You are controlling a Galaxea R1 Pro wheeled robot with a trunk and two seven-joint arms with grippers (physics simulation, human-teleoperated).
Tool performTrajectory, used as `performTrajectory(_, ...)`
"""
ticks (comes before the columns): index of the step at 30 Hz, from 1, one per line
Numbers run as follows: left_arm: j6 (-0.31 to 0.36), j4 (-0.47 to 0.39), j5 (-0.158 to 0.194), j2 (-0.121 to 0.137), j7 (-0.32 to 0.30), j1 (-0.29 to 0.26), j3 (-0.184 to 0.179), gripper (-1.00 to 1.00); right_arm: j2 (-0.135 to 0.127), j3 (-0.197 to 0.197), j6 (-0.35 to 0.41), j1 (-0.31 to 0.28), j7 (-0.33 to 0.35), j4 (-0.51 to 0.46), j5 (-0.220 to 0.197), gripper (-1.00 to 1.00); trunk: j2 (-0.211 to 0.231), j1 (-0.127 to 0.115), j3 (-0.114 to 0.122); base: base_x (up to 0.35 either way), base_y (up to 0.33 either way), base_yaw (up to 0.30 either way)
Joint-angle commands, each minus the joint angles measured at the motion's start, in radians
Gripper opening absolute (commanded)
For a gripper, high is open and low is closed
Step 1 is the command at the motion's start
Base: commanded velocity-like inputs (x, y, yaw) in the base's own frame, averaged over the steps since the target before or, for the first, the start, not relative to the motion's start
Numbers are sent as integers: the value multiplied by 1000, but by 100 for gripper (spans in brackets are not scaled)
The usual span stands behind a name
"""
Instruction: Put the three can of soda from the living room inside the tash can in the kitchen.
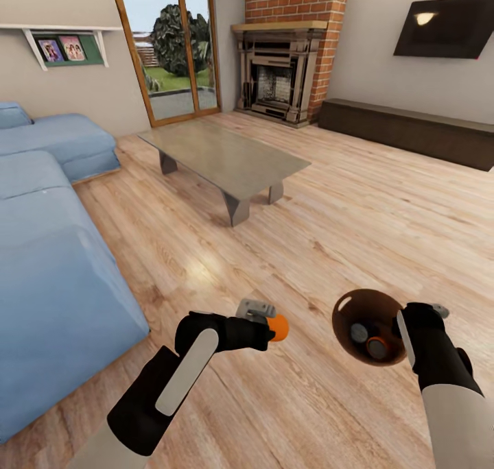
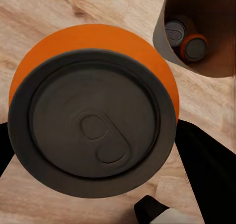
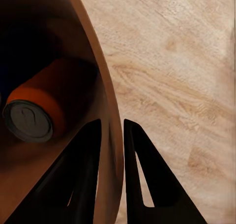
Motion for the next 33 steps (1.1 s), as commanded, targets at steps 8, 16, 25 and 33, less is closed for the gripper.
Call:
performTrajectory(8, 0, -3, 5, 0, 1, 0, 0, -100, 2, 7, -43, 0, -72, 22, 29, -100, 56, -31, 25, 0, 0, 0)
performTrajectory(16, 0, -2, 6, 0, 1, 0, 1, -100, 2, 9, -65, 0, -145, 47, 28, -100, 112, -61, 50, 0, 0, 0)
performTrajectory(25, 0, -9, 7, -1, -4, 0, 1, -100, 3, 38, -66, 0, -195, 53, 28, -100, 175, -96, 78, 0, 0, 0)
performTrajectory(33, 0, -22, 9, -1, -7, 0, -7, -100, 32, 53, -83, 0, -233, 54, 30, -100, 231, -127, 104, 0, 0, 0)
